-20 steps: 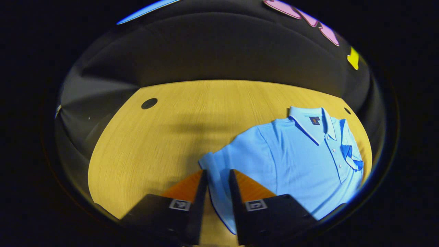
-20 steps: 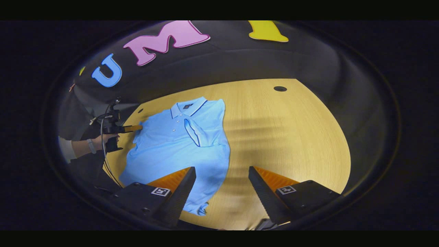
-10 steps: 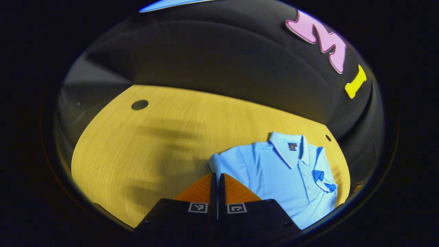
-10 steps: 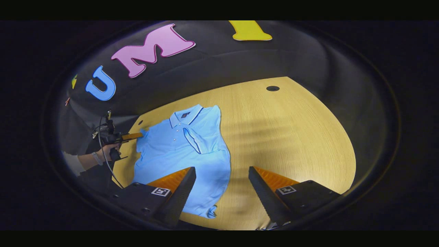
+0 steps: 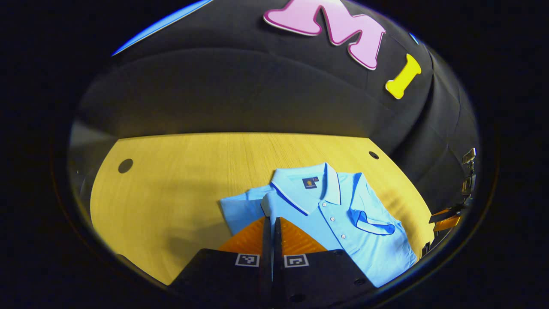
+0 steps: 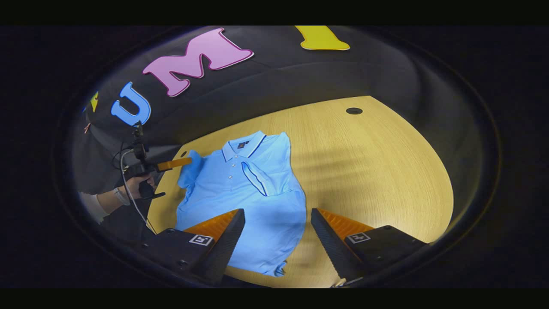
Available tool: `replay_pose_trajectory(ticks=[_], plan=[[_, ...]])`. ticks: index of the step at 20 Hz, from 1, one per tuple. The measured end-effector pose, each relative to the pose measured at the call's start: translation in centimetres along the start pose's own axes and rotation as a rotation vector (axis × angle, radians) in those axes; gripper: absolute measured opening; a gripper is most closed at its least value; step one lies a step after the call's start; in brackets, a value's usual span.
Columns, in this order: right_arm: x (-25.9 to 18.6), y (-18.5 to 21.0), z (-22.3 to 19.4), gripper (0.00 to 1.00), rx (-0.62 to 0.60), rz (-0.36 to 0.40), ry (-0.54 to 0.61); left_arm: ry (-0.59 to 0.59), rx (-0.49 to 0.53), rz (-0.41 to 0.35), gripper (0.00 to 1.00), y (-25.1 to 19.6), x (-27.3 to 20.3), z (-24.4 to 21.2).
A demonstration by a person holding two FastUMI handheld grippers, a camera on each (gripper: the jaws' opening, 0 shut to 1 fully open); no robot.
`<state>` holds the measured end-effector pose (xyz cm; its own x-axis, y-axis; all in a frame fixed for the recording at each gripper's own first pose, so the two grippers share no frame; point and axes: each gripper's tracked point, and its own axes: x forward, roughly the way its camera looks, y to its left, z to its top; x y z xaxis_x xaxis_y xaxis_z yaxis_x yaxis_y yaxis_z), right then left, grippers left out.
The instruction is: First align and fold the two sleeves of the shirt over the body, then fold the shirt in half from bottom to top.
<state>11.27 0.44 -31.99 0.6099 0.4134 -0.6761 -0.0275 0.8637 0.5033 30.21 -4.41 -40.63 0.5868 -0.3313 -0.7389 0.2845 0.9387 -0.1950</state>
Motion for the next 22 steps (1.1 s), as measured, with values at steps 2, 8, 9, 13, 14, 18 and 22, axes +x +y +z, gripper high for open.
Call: replay_pose_trajectory(ticks=[2, 8, 9, 13, 14, 18, 22], plan=[[-0.3, -0.1, -0.1, 0.96, -0.003, -0.006, -0.002, 0.061, -0.013, -0.029, 0.08, -1.3, 1.1, -1.6], [-0.9, 0.1, -0.9, 0.96, -0.019, -0.016, -0.01, 0.082, 0.003, -0.083, 0.81, -5.3, 0.0, -1.4], [-0.9, 0.4, -1.1, 0.96, -0.019, -0.013, -0.01, 0.072, 0.019, -0.081, 0.85, -5.7, -1.0, -1.1], [-1.1, 1.9, -1.6, 0.96, -0.032, 0.011, -0.011, 0.042, 0.037, -0.092, 0.89, -6.2, -6.7, -0.6], [-1.1, 2.3, -1.9, 0.96, -0.035, 0.016, -0.012, 0.031, 0.023, -0.093, 0.89, -6.0, -8.3, -0.9], [-1.7, 2.6, -4.0, 0.96, -0.043, 0.024, 0.023, 0.027, -0.062, -0.083, 0.89, -4.4, -14.3, -4.7], [-2.6, 1.8, -7.4, 0.96, -0.054, 0.012, 0.084, 0.085, -0.123, -0.043, 0.89, -2.0, -18.8, -11.8]])
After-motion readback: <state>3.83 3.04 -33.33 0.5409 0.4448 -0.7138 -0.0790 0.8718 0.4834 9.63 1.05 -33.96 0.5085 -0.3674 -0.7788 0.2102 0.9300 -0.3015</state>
